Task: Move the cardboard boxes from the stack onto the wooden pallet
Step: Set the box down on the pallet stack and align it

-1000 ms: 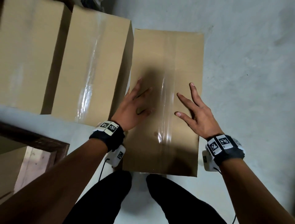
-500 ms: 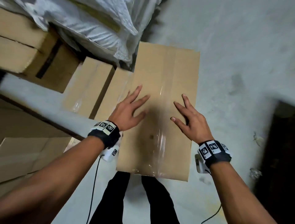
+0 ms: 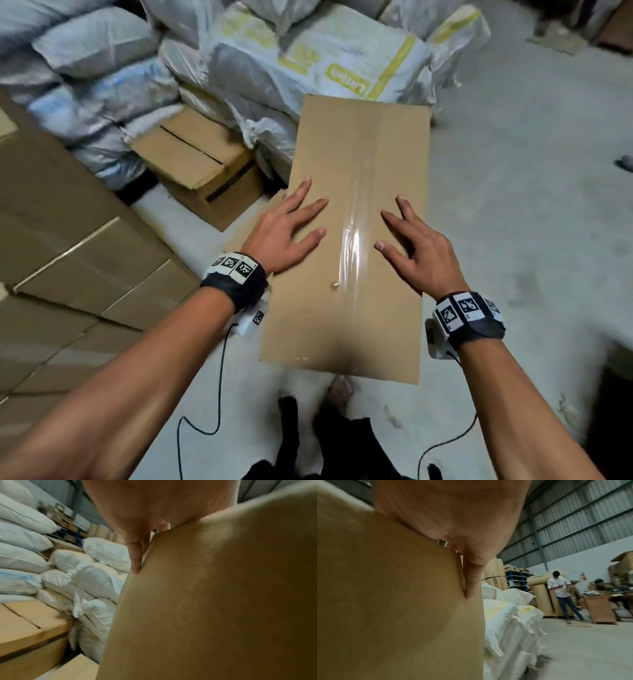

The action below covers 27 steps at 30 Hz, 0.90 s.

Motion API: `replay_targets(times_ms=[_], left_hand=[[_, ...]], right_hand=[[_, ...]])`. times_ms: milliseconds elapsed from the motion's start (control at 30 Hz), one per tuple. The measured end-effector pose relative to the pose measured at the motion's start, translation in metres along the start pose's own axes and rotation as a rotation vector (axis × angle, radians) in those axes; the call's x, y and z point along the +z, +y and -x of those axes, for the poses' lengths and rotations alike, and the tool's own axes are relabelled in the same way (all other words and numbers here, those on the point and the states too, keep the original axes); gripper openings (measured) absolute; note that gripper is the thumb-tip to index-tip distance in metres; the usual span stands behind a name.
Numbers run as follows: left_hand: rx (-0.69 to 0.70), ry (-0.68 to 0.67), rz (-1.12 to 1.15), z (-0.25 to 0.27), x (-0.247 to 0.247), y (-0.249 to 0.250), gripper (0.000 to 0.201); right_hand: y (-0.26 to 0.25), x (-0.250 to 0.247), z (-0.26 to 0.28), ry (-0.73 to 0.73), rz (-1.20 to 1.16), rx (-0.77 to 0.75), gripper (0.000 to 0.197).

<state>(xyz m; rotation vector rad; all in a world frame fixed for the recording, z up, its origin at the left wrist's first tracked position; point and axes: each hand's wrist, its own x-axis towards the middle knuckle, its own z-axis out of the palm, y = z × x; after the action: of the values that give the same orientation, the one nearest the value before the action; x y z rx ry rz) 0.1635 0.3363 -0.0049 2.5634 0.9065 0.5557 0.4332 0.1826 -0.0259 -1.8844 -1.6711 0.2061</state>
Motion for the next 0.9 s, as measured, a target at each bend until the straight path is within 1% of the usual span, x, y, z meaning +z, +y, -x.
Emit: replay_targets(times_ms=[167,367,467,633,900], left_hand=[[-0.141,0.141,-0.073,0.100,-0.071,-0.006,0.057],[-0.355,0.321,-0.119,0.250,-0.150,-0.004,0.056],[-0.441,0.396,-0.145,0.320,-0.184,-0.001,0.055],[-0.589,0.477,-0.191,0.423,-0.226,0.000,0.056],[-0.801,0.558,-0.263,0.540,-0.278,-0.009,0.057]], right_hand=[[-0.094,0.012,0.001,-0.034,-0.042,-0.163,0.056],[-0.226,0.040,0.018,-0.123,-0.110,-0.408,0.058],[-0.289,0.056,0.028,-0.175,-0.112,-0.516,0.059],[-0.383,0.085,0.050,-0.262,-0.147,-0.667,0.064],[-0.503,0.146,0.069,-0.410,-0.198,-0.821,0.065]])
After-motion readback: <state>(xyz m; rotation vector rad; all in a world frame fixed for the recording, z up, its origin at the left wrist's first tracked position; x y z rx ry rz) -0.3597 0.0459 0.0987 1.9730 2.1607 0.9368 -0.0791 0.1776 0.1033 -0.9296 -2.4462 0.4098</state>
